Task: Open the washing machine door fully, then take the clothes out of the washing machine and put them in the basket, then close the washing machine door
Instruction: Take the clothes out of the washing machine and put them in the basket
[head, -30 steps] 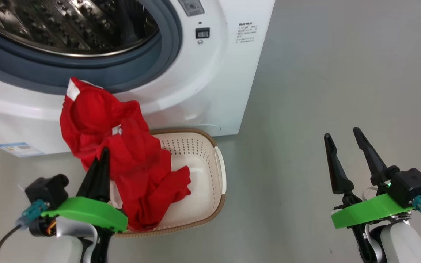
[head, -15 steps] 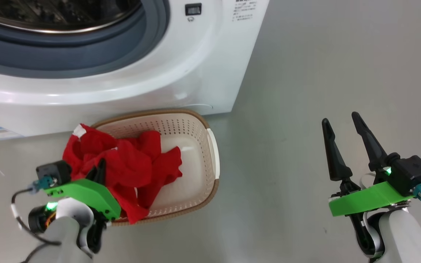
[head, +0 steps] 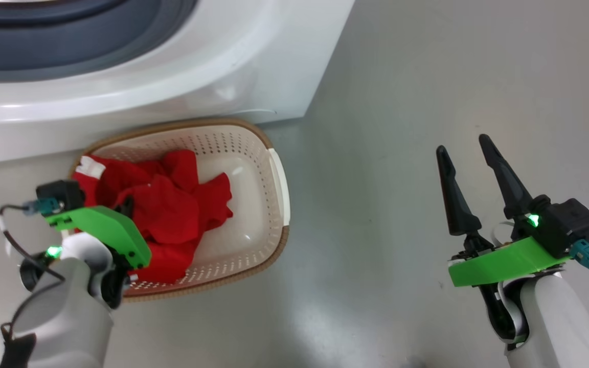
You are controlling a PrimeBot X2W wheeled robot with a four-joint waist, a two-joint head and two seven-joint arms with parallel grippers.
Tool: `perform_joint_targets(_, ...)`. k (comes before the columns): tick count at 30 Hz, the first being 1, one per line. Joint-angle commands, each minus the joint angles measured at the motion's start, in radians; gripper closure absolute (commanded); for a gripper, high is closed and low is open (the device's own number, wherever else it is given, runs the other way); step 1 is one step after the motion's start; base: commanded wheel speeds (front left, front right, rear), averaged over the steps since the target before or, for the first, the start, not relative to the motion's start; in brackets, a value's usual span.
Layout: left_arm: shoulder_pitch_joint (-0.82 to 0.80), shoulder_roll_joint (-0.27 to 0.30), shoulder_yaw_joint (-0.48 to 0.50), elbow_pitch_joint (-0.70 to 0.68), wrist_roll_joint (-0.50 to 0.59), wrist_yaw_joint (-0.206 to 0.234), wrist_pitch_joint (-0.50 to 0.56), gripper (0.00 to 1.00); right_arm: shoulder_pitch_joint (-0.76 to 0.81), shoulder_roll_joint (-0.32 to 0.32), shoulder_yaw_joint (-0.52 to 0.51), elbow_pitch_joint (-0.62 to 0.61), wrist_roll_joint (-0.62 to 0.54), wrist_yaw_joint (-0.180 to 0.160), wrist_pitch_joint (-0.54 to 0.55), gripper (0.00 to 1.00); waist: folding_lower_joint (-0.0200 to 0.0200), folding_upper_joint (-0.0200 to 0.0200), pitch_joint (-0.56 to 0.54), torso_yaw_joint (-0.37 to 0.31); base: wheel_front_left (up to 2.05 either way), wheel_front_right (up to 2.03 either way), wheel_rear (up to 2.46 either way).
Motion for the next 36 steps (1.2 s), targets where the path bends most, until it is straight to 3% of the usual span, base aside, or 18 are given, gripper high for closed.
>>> perform_joint_targets(1, -0.018, 0.043, 0.018, 0.006, -0.008, -0.012, 0.006, 1.00, -0.011, -0.004, 0.030, -0.028, 0.023, 0.005, -0.006, 0.00, 0.0000, -0.0001, 0.036, -0.027, 0.00, 0.00, 0.00)
perform_joint_targets(9, -0.087, 0.051, 0.009, 0.099, -0.026, -0.034, 0.056, 1.00, -0.026, -0.004, 0.055, -0.024, 0.040, 0.005, -0.006, 0.00, 0.0000, -0.0001, 0.077, -0.066, 0.00, 0.00, 0.00)
perform_joint_targets(17, -0.102, 0.068, -0.009, 0.141, -0.017, -0.026, 0.067, 1.00, -0.028, -0.004, 0.059, -0.025, 0.047, 0.005, -0.006, 0.00, 0.0000, -0.0001, 0.096, -0.082, 0.00, 0.00, 0.00)
perform_joint_targets(19, -0.101, 0.066, -0.017, 0.145, -0.014, -0.029, 0.062, 0.55, -0.028, -0.004, 0.056, -0.023, 0.047, 0.005, -0.006, 0.00, 0.0000, -0.0001, 0.094, -0.079, 0.00, 0.00, 0.00)
perform_joint_targets(20, -0.101, 0.066, -0.019, 0.146, -0.014, -0.031, 0.054, 0.10, -0.028, -0.004, 0.055, -0.021, 0.047, 0.005, -0.006, 0.00, 0.0000, -0.0001, 0.092, -0.077, 0.00, 0.00, 0.00)
perform_joint_targets(21, -0.101, 0.065, -0.021, 0.146, -0.014, -0.033, 0.045, 0.00, -0.028, -0.004, 0.054, -0.019, 0.046, 0.005, -0.006, 0.00, 0.0000, -0.0001, 0.090, -0.075, 0.00, 0.00, 0.00)
perform_joint_targets(36, -0.087, 0.035, -0.039, 0.120, -0.015, -0.046, -0.173, 0.00, -0.022, -0.004, 0.022, 0.012, 0.012, 0.005, -0.006, 0.00, 0.0000, -0.0001, 0.007, -0.008, 0.00, 0.00, 0.00)
